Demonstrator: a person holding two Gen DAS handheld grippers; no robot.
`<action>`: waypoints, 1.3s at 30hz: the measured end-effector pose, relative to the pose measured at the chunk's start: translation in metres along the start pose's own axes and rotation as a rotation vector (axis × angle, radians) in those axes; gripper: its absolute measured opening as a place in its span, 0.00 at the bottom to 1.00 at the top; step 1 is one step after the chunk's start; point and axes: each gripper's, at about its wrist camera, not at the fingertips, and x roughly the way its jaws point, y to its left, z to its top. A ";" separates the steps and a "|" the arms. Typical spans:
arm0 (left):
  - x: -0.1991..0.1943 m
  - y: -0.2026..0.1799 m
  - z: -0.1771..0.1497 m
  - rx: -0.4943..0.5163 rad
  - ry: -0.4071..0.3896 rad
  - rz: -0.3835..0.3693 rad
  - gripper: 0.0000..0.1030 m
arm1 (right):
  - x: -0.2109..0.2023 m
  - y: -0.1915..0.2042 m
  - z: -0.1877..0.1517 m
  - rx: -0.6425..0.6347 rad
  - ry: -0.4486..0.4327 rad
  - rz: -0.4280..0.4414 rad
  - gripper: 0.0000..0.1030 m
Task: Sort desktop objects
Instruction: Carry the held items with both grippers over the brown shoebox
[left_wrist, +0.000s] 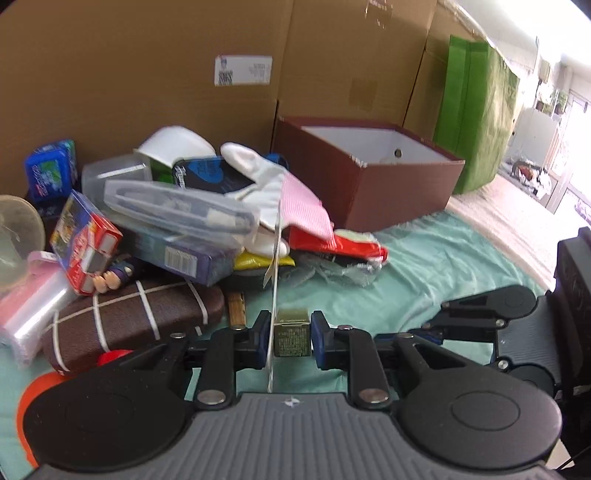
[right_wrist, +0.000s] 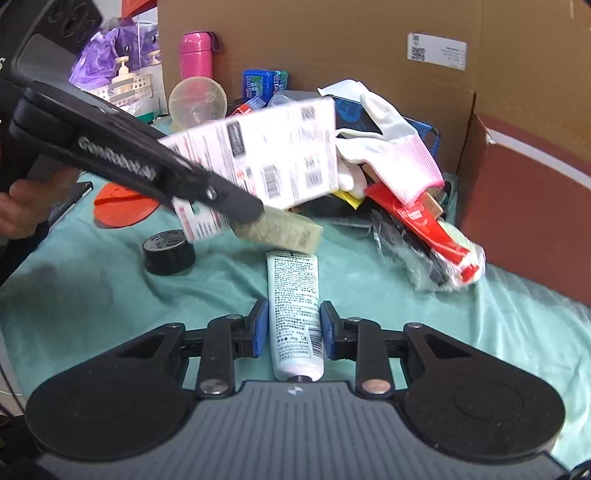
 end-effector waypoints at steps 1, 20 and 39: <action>-0.005 0.001 0.002 -0.007 -0.011 -0.002 0.22 | -0.004 -0.002 -0.001 0.012 -0.008 -0.003 0.27; -0.013 -0.013 0.033 -0.051 -0.105 -0.060 0.00 | -0.058 -0.032 0.018 0.087 -0.188 -0.100 0.27; 0.066 -0.088 0.163 -0.073 -0.282 -0.107 0.00 | -0.072 -0.152 0.094 0.174 -0.356 -0.389 0.27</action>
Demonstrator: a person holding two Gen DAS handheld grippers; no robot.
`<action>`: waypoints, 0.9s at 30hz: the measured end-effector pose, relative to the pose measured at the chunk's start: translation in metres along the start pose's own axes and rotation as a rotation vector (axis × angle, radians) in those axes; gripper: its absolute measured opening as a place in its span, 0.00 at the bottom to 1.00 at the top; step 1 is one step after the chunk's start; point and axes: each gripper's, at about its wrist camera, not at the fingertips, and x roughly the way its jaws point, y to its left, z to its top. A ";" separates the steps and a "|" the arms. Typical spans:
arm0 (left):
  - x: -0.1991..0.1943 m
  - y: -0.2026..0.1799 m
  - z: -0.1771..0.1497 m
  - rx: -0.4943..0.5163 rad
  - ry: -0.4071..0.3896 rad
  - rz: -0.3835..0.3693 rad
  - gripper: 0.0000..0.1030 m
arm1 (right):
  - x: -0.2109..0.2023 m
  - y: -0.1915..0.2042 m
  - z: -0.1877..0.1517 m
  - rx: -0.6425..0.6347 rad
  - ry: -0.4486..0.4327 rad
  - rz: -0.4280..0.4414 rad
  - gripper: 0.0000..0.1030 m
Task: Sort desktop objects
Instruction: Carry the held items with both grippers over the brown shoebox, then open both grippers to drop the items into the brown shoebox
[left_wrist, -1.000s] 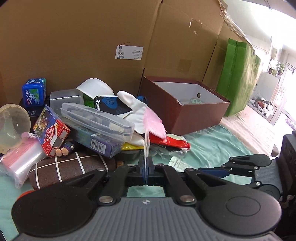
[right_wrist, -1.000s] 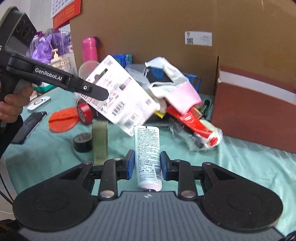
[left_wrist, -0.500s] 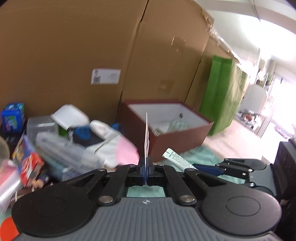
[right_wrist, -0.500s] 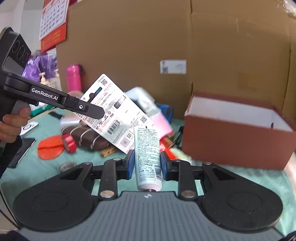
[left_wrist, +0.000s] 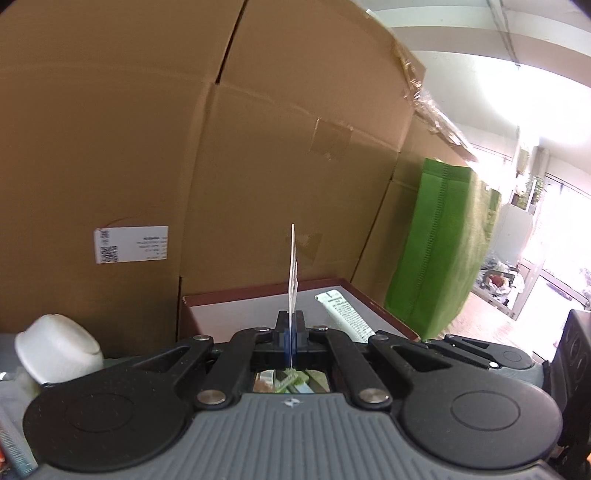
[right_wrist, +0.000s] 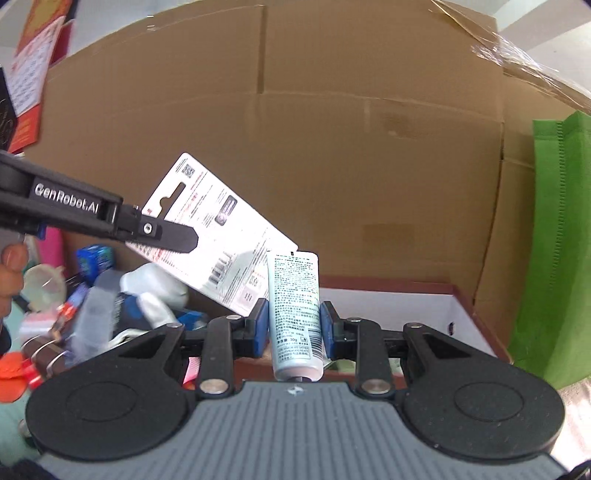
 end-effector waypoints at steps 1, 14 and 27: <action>0.013 -0.001 0.000 -0.006 0.013 0.001 0.00 | 0.009 -0.005 0.001 0.009 0.007 -0.009 0.27; 0.121 0.013 -0.014 -0.031 0.156 0.062 0.00 | 0.123 -0.050 -0.021 0.049 0.191 -0.080 0.28; 0.136 0.017 -0.022 0.014 0.182 0.068 0.53 | 0.150 -0.053 -0.034 -0.007 0.283 -0.088 0.30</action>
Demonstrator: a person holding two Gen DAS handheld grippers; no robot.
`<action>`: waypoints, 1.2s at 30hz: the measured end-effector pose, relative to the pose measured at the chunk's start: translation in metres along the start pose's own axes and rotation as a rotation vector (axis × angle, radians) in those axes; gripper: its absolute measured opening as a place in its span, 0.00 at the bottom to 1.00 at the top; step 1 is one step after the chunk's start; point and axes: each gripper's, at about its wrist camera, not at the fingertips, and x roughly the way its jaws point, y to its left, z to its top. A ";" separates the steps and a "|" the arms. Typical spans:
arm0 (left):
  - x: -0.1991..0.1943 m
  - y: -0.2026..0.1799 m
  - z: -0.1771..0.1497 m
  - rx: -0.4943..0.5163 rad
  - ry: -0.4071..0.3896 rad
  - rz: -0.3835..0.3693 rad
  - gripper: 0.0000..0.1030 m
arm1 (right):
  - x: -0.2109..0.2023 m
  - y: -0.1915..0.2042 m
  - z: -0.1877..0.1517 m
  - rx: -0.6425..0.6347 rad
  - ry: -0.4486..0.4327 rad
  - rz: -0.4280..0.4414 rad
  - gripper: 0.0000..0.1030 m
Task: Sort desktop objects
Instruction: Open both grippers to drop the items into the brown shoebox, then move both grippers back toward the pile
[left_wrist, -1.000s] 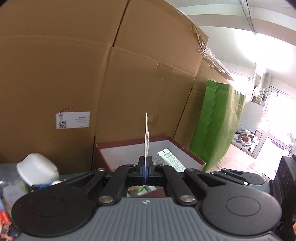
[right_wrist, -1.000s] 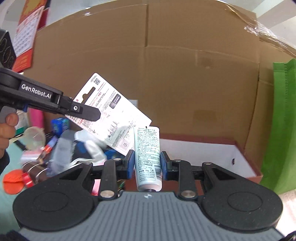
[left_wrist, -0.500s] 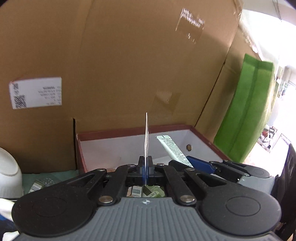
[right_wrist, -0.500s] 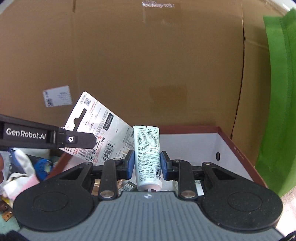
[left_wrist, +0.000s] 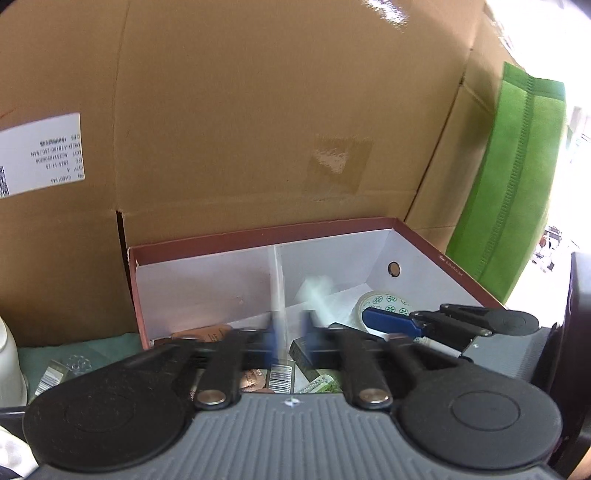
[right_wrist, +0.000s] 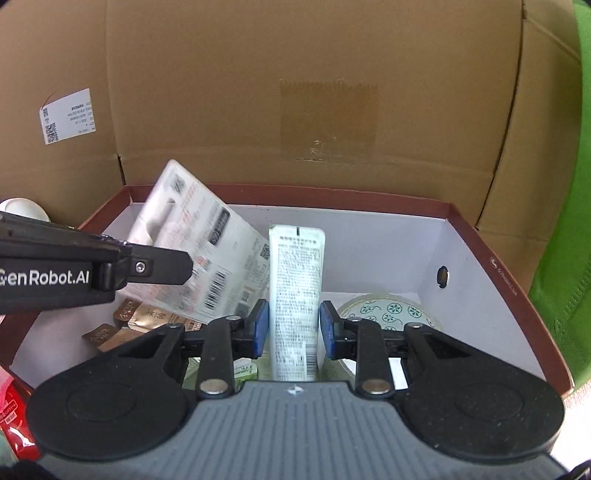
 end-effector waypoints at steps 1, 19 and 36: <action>-0.002 0.001 0.000 0.002 -0.020 0.001 0.67 | -0.001 0.001 -0.001 -0.005 -0.003 0.001 0.40; -0.061 -0.018 -0.016 0.054 -0.150 0.072 0.96 | -0.067 0.014 -0.011 -0.011 -0.106 -0.057 0.84; -0.125 -0.046 -0.055 0.052 -0.071 0.167 0.96 | -0.147 0.044 -0.045 -0.004 -0.155 -0.015 0.86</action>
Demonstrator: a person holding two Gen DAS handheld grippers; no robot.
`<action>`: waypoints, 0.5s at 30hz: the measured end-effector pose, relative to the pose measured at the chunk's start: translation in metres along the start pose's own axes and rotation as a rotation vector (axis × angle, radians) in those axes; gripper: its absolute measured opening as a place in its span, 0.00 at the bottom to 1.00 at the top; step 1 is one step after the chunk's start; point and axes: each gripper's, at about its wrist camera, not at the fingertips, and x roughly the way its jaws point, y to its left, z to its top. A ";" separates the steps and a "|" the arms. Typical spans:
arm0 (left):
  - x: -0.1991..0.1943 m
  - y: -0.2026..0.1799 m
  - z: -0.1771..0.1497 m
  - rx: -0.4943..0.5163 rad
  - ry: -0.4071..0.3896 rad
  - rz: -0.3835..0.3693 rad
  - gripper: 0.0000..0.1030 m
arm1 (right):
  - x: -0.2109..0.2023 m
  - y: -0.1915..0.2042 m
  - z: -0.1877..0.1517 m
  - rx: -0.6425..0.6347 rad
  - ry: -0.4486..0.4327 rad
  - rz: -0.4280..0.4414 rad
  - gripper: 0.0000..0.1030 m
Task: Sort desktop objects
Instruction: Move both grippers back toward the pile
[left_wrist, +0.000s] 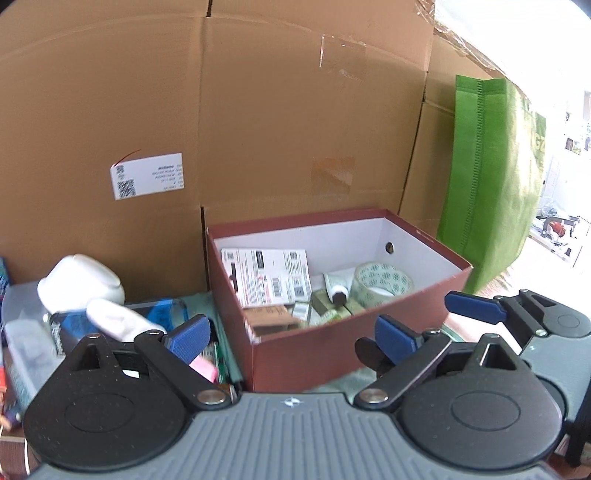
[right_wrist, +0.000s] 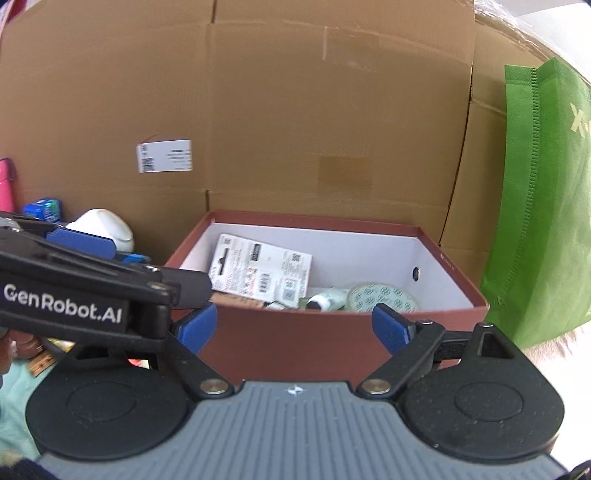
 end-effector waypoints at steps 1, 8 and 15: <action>-0.006 -0.001 -0.004 -0.001 -0.002 0.001 0.96 | -0.005 0.003 -0.002 0.000 -0.004 0.004 0.86; -0.046 0.011 -0.033 -0.026 -0.012 0.013 0.96 | -0.037 0.026 -0.023 -0.020 -0.037 0.028 0.86; -0.076 0.039 -0.073 -0.095 0.034 0.075 0.96 | -0.049 0.049 -0.046 -0.038 -0.025 0.079 0.86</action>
